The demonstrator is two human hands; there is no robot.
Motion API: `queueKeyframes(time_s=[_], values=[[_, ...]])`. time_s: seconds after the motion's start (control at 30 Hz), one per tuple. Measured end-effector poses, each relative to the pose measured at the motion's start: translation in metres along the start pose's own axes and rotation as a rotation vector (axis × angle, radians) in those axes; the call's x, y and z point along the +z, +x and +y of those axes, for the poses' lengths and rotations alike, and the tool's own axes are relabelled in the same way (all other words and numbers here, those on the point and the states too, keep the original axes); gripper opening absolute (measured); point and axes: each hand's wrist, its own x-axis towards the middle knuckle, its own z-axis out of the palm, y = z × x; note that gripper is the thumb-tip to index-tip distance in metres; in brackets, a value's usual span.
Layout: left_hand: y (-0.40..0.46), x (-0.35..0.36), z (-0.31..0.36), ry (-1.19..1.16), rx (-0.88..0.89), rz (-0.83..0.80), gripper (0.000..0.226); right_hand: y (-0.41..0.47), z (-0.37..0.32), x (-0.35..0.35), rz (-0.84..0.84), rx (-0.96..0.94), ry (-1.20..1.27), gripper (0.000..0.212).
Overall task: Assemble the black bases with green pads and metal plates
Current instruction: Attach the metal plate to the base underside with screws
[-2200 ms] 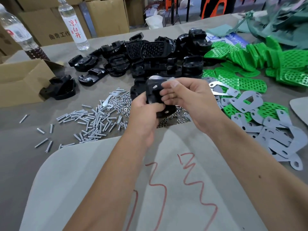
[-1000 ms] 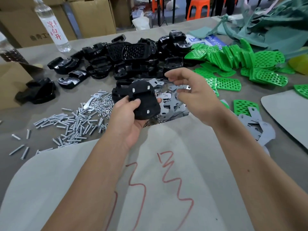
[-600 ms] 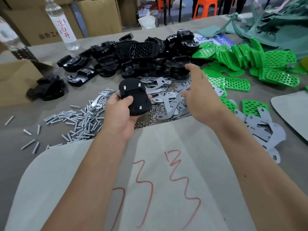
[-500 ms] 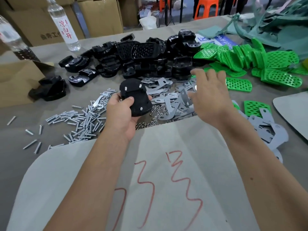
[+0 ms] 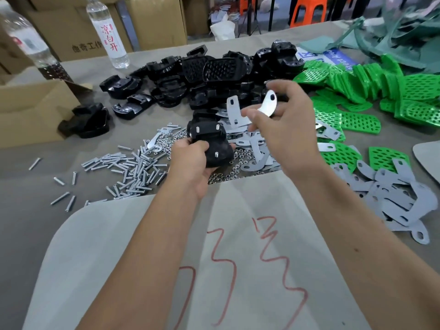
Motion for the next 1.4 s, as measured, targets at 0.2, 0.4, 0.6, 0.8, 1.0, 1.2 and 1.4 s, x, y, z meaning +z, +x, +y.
queueKeyframes(time_s=[0.2, 0.4, 0.6, 0.8, 1.0, 1.2, 1.4], values=[[0.001, 0.001, -0.001, 0.057, 0.009, -0.008, 0.032, -0.018, 0.012, 0.015, 0.004, -0.372, -0.245, 0.016], [-0.001, 0.001, 0.002, 0.067, 0.026, 0.026, 0.029, -0.028, 0.008, 0.029, -0.165, -0.588, -0.402, 0.025], [-0.001, 0.003, 0.001, 0.064, 0.06, 0.093, 0.033, -0.033, 0.006, 0.031, -0.204, -0.563, -0.512, 0.031], [0.003, 0.003, -0.003, 0.022, 0.095, 0.172, 0.033, -0.04, 0.004, 0.032, -0.322, -0.487, -0.507, 0.035], [0.01, 0.002, -0.008, 0.039, 0.099, 0.227, 0.023, -0.039, 0.0, 0.028, -0.354, -0.253, -0.169, 0.024], [0.01, 0.001, -0.008, 0.074, 0.146, 0.18, 0.023, -0.035, 0.006, 0.03, -0.192, -0.126, -0.116, 0.023], [0.008, -0.001, -0.003, -0.019, 0.078, 0.057, 0.017, -0.022, 0.006, 0.024, 0.015, 0.335, 0.581, 0.037]])
